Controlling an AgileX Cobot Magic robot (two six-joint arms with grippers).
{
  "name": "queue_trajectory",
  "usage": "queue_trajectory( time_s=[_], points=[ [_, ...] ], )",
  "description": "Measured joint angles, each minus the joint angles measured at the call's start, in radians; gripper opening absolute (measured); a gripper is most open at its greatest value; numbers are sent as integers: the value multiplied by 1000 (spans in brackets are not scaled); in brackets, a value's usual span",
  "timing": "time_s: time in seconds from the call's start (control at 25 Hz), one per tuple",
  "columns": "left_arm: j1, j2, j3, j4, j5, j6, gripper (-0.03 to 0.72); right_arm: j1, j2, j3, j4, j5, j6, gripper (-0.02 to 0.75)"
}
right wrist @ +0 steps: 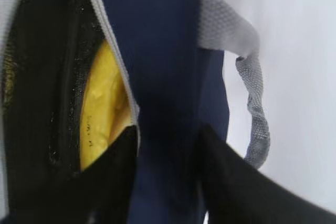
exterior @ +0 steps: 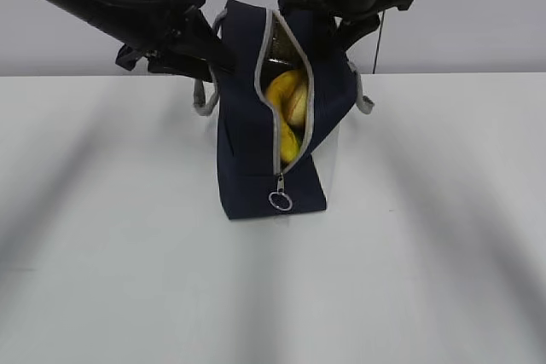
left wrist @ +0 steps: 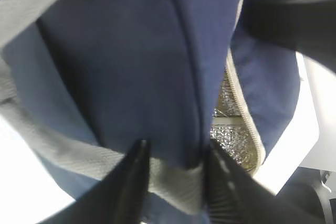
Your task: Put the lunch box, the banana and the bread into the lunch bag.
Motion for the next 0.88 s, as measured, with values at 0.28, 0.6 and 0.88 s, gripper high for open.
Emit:
queue_trajectory(
  time_s=[0.28,0.6,0.88],
  points=[
    [0,0,0,0,42,0,407,0,9,0,30,-3,-9,556],
    [0,-18,-2,78,108,-4,412,0,-54,0,72,-3,-31,571],
    [0,-73,-58,227,230,-61,413,13,-160,59,11,-3,-57,571]
  ],
)
